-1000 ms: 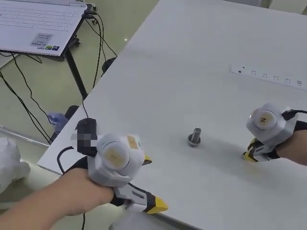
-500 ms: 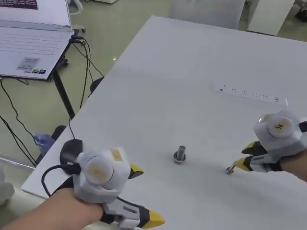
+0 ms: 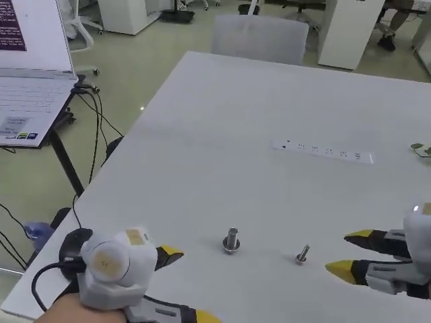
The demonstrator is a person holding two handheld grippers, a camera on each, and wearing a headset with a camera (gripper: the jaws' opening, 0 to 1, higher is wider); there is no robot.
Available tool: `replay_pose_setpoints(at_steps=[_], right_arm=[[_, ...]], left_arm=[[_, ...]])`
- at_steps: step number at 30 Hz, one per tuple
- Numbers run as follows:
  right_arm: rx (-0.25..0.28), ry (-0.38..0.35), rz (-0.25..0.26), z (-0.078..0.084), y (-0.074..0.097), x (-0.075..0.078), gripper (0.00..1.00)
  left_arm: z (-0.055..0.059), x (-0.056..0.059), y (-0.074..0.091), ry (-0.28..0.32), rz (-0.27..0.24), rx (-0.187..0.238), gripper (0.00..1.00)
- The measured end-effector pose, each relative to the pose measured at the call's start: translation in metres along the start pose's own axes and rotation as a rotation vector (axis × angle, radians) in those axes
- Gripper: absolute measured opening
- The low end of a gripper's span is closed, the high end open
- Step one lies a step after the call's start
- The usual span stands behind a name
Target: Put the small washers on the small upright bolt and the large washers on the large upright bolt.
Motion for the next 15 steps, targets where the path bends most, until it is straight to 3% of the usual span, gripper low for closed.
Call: replay_pose_setpoints(at_steps=[3,4,6,7,12,15], right_arm=[[0.087,-0.019,-0.029,0.003,0.013,-0.013,0.55],[0.088,-0.028,-0.021,0.006,0.016,-0.015,0.58],[0.157,-0.04,-0.012,0.004,0.023,-0.021,0.62],[0.184,-0.083,-0.012,0.004,0.027,-0.025,0.65],[0.237,-0.115,-0.023,0.01,0.035,-0.049,0.77],[0.229,-0.149,-0.029,0.018,0.037,-0.062,0.78]], left_arm=[[-0.009,0.004,0.002,0.015,0.01,0.045,0.8],[-0.01,0.006,0.002,0.021,0.013,0.052,0.8],[-0.011,0.007,0.002,0.024,0.016,0.071,0.81],[-0.011,0.008,0.002,0.037,0.02,0.077,0.81],[-0.011,0.018,0.004,0.042,0.032,0.091,0.84],[-0.011,0.023,0.005,0.042,0.033,0.095,0.88]])
Point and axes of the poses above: the centre of the closed fingertips' face, and the gripper's own axes: y roughly backward along the fingers, x roughly to its right, z roughly out of its underside, the point moved 3 cm from there along y, roughly backward along the fingers
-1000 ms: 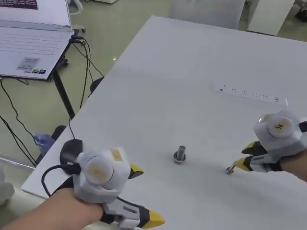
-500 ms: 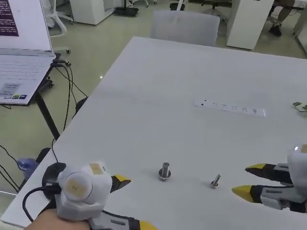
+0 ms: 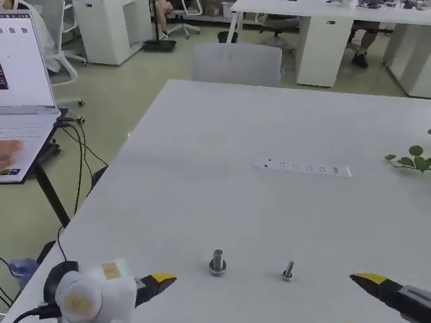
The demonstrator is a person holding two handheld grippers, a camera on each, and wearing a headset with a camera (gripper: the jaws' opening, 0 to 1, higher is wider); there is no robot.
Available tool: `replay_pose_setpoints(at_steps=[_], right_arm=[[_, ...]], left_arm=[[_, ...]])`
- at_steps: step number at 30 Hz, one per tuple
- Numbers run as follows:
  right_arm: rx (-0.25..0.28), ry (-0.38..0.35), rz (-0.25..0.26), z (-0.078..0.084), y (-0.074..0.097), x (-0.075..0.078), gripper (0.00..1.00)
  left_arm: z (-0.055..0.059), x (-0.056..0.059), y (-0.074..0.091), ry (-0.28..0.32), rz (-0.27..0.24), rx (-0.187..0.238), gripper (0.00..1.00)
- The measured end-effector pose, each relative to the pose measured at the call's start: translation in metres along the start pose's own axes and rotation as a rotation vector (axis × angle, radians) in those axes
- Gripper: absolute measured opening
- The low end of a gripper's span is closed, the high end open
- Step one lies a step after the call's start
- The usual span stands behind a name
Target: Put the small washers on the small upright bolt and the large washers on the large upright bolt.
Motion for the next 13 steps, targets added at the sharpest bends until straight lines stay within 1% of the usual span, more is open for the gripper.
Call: replay_pose_setpoints(at_steps=[2,4,7,10,13], right_arm=[[0.015,-0.026,-0.006,0.001,0.003,-0.007,0.78],[0.042,-0.043,-0.011,-0.003,0.005,-0.012,0.78],[0.059,-0.045,-0.015,-0.006,0.009,-0.017,0.78],[0.063,-0.034,-0.022,-0.008,0.01,-0.02,0.79],[0.054,-0.026,-0.029,-0.005,0.009,-0.021,0.79]], left_arm=[[0.0,0.002,0.001,0.002,-0.006,-0.004,0.88],[-0.001,0.003,0.003,0.002,-0.01,-0.001,0.88],[-0.001,0.002,0.004,0.009,-0.021,0.004,0.88],[-0.002,0.002,0.005,0.009,-0.03,0.01,0.87],[-0.001,0.0,0.005,0.005,-0.036,0.001,0.87]])
Point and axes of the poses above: the centre of the closed fingertips' face, and the gripper's own axes: y roughly backward along the fingers, x roughly to its right, z roughly out of its underside, the point moved 3 cm from there along y, roughly backward along the fingers
